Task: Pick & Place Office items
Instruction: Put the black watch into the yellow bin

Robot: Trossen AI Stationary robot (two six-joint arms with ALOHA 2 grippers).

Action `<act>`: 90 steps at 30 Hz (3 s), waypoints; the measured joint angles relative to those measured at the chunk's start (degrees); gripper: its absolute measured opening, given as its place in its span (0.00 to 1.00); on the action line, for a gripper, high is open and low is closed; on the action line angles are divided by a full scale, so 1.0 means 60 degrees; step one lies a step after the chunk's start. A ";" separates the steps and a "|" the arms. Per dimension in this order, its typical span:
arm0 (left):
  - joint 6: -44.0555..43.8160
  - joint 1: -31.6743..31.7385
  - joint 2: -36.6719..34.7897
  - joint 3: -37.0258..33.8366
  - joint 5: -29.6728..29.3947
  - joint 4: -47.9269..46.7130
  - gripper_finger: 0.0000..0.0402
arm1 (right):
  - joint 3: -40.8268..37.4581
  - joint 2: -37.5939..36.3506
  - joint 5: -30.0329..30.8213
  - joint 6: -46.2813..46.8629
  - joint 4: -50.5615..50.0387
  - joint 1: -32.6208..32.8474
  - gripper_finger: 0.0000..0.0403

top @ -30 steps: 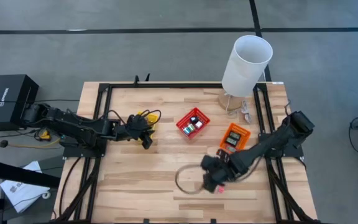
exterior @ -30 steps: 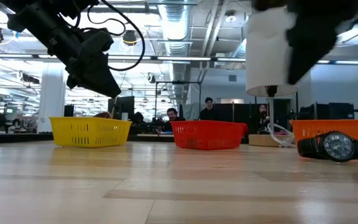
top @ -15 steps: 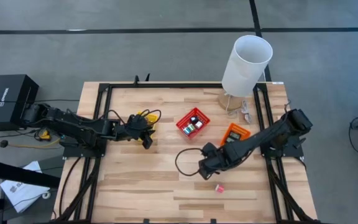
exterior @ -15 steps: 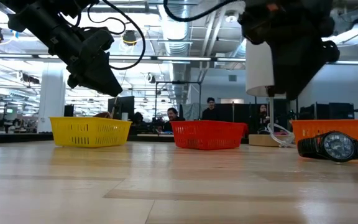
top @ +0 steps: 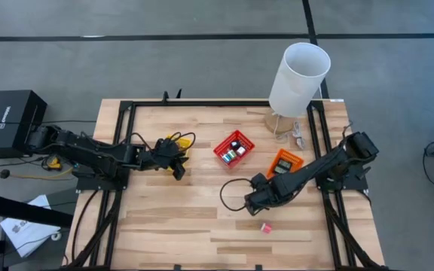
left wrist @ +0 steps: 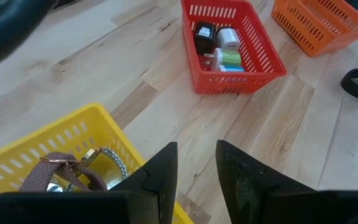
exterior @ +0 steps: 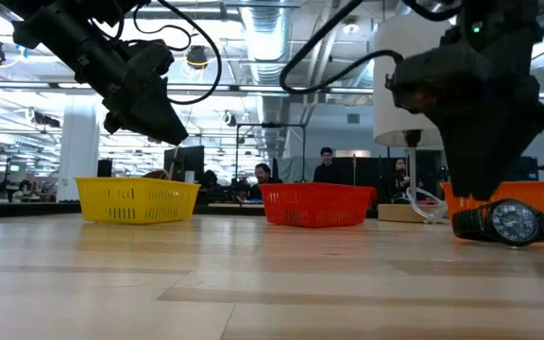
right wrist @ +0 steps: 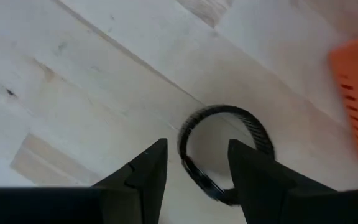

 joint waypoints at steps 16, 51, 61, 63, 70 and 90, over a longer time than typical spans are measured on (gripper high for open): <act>0.0000 0.0000 -0.0013 0.0007 -0.0002 0.0337 0.26 | -0.0537 0.1301 -0.0841 -0.1334 0.1768 -0.0144 0.34; 0.2560 -0.1356 -0.0015 0.0000 0.0001 0.4862 0.26 | 0.0996 -0.3509 0.2308 -0.9018 0.2854 -0.1014 0.02; 0.2707 -0.1511 -0.0015 0.0000 -0.0003 0.5770 0.26 | 0.0237 -0.4182 0.2327 -1.0135 0.2269 -0.1366 0.03; 0.2707 -0.1511 -0.0015 0.0000 -0.0003 0.5767 0.26 | -0.0488 -0.4280 0.2324 -1.0155 0.2930 -0.1351 0.03; 0.2754 -0.1467 -0.0015 0.0000 0.0000 0.5771 0.26 | -0.2993 -0.4314 0.2257 -0.9669 0.6552 -0.1535 0.04; 0.4075 -0.1242 0.1159 0.0000 0.0003 0.6033 0.26 | -0.3125 -0.1177 -0.1784 -0.9331 1.4025 -0.2696 0.03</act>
